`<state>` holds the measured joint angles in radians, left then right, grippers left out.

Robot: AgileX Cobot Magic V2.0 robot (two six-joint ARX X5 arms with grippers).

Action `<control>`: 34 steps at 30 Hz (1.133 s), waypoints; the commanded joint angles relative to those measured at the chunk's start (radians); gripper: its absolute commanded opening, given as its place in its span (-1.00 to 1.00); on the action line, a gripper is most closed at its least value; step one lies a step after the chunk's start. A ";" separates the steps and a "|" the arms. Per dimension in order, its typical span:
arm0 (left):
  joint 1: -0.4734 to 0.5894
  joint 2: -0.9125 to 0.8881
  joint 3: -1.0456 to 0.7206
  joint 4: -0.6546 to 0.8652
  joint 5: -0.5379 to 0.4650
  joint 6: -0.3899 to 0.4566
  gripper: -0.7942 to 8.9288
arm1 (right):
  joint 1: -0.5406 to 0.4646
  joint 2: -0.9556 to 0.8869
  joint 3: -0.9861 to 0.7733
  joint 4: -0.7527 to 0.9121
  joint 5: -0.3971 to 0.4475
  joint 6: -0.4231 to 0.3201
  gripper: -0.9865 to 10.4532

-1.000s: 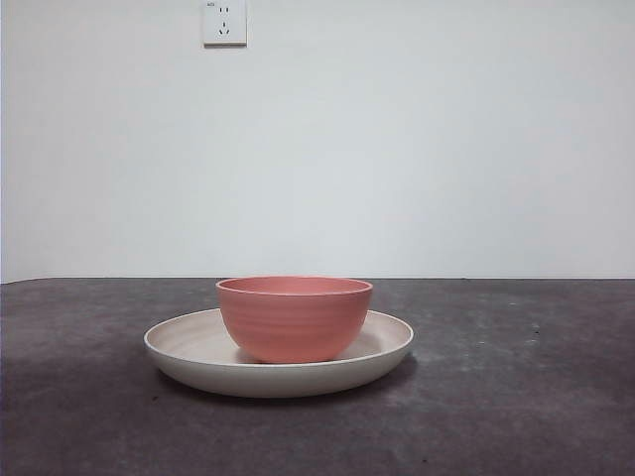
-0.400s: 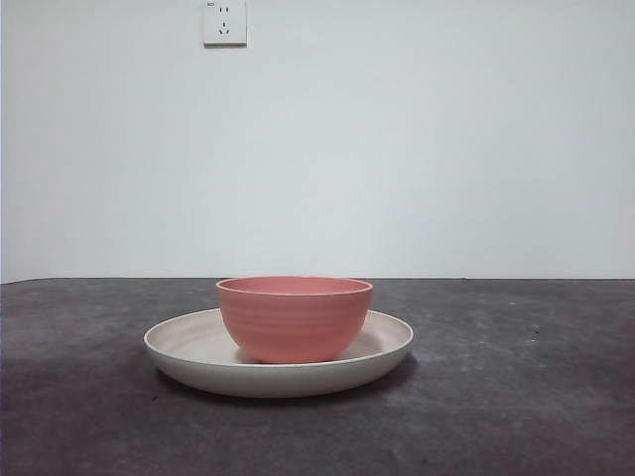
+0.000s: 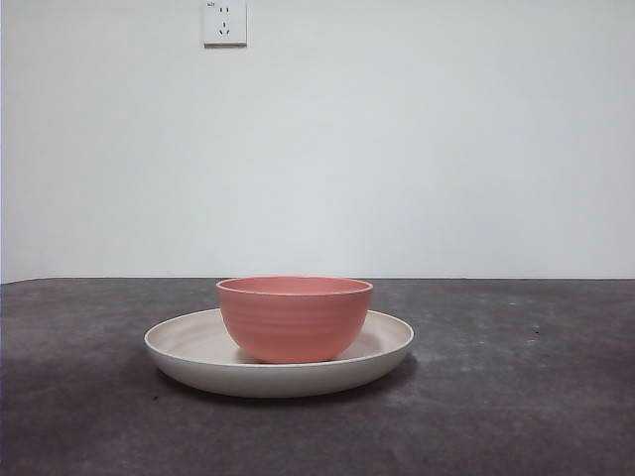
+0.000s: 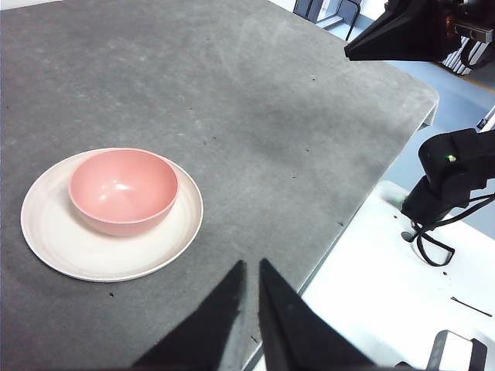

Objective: Place the red bowl on the white plate

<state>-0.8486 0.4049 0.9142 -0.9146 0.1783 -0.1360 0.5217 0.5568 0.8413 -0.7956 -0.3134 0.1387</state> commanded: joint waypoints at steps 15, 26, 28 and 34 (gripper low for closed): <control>0.005 0.002 0.008 0.018 -0.004 0.019 -0.80 | 0.006 0.003 0.003 0.010 0.000 0.007 -0.80; 0.443 -0.078 -0.238 0.398 0.008 0.021 -0.80 | 0.006 0.003 0.003 0.010 0.000 0.007 -0.80; 0.518 -0.111 -0.340 0.505 0.008 0.020 -0.80 | 0.006 0.003 0.003 0.010 0.000 0.007 -0.80; 0.676 -0.208 -0.645 0.716 -0.015 0.016 -0.80 | 0.006 0.003 0.003 0.010 0.000 0.007 -0.80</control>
<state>-0.1761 0.2016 0.2966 -0.2195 0.1661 -0.1284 0.5217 0.5568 0.8413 -0.7956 -0.3134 0.1390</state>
